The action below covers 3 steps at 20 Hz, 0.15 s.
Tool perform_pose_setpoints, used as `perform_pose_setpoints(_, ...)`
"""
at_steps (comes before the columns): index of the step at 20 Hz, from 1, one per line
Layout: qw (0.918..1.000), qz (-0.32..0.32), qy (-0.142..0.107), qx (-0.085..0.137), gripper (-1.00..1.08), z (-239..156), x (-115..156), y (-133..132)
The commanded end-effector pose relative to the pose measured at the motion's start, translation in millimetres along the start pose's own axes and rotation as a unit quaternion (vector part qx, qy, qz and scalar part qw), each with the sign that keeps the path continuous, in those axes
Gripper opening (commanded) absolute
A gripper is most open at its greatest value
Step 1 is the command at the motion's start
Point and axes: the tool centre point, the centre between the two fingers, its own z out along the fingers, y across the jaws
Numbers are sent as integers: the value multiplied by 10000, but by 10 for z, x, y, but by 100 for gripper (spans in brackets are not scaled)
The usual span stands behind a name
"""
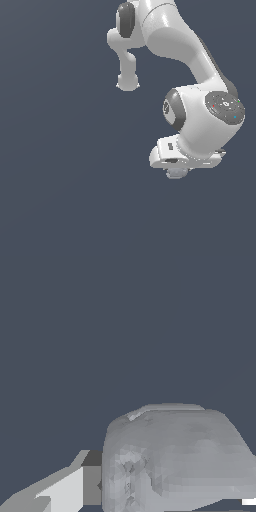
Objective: Pick up the object and move it to a goal position.
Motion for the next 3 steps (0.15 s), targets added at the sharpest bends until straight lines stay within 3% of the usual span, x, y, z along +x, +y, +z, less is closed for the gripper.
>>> perform_pose_setpoints(1,10000,1,0,0,-100,-11,14,-11)
perform_pose_setpoints(3,10000,1,0,0,-100,-13,17,-14)
